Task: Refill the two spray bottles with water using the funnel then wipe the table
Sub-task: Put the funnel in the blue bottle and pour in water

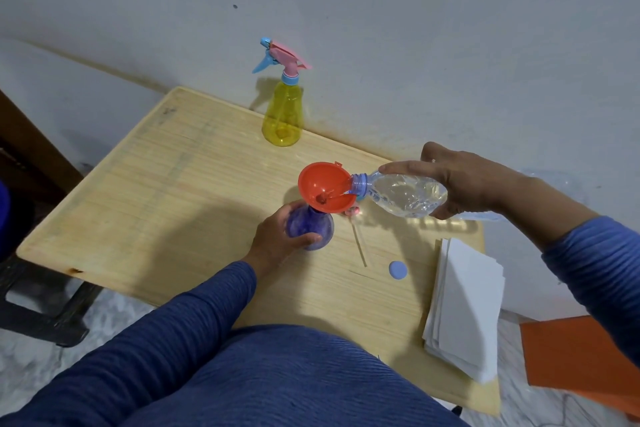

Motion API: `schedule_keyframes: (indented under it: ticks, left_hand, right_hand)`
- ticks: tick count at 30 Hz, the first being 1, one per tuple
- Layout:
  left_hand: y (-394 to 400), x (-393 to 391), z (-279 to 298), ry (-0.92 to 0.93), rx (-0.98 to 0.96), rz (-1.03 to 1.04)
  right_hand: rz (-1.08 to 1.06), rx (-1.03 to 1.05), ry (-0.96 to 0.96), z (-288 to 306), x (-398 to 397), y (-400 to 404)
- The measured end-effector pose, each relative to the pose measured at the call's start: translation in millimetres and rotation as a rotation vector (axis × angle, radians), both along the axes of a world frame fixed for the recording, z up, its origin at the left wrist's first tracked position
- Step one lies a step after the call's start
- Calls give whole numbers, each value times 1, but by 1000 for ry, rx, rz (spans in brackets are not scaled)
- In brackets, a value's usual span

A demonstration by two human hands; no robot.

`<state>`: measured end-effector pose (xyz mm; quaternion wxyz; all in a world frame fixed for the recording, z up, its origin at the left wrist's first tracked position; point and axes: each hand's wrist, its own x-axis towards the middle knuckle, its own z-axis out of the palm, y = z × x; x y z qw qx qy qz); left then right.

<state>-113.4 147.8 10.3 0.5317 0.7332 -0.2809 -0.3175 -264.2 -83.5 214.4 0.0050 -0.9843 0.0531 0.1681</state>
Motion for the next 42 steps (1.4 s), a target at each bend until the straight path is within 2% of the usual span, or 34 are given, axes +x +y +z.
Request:
schedule_keyframes:
  ticks: [5,11,17,24,31,37,42]
  left_hand:
    - [0,0,0,-9,6,-9]
    - [0,-2,3,2,10,-13]
    - [1,-4,9,9,29,-8]
    - [1,-1,9,1,85,-18]
    - [2,4,11,32,109,-69]
    - [-1,8,14,23,149,-91]
    - [1,5,22,-7,129,-126]
  right_hand:
    - [-5,19,-38,-6,-1,-2]
    - [-71,235,-177,-24,-9,-8]
    - [-244,453,-569,-30,-16,-5]
    - [-514,525,-974,-30,-28,-2]
    - [-780,609,-1369,-59,-30,15]
    - [-964,537,-1500,-73,-29,29]
    - [-1092,534,-1392,-76,-31,41]
